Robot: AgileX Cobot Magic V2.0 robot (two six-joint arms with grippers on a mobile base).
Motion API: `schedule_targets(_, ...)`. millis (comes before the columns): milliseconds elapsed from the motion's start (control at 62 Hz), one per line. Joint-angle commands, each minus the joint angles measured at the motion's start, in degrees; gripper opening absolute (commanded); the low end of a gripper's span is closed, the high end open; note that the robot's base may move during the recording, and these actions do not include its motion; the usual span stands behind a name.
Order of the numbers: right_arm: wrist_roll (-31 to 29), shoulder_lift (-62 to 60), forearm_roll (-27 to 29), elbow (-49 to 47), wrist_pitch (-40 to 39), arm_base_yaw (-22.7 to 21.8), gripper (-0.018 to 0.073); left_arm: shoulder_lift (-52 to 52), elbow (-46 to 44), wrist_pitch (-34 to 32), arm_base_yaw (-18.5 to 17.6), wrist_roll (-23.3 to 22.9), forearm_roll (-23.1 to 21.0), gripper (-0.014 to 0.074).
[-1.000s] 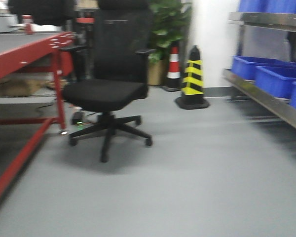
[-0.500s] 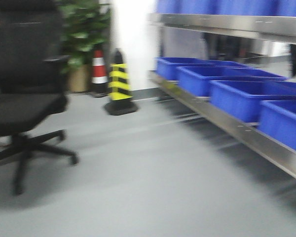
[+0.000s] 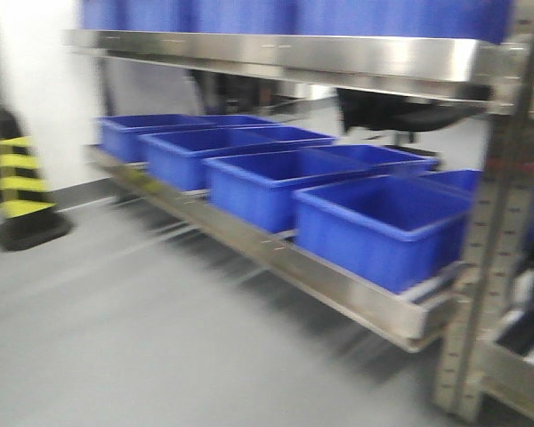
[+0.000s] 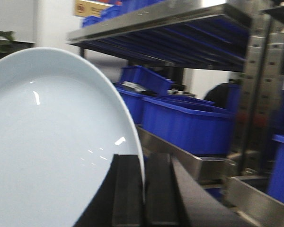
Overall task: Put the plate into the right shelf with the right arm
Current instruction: 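Drive the base up to the metal shelf with blue bins, then extend the right arm carrying the plate into the shelf over a blue bin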
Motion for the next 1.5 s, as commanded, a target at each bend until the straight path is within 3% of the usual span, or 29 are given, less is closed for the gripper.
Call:
schedule_targets(0, -0.3, 1.0, -1.0, -1.6, -5.1, -0.3, 0.0029, -0.6, 0.5, -4.9, -0.3, -0.2, -0.4, -0.0047)
schedule_targets(1484, -0.3, 1.0, -1.0, -1.6, -5.2, -0.3, 0.0029, -0.6, 0.5, -4.9, -0.3, -0.2, -0.4, -0.0047)
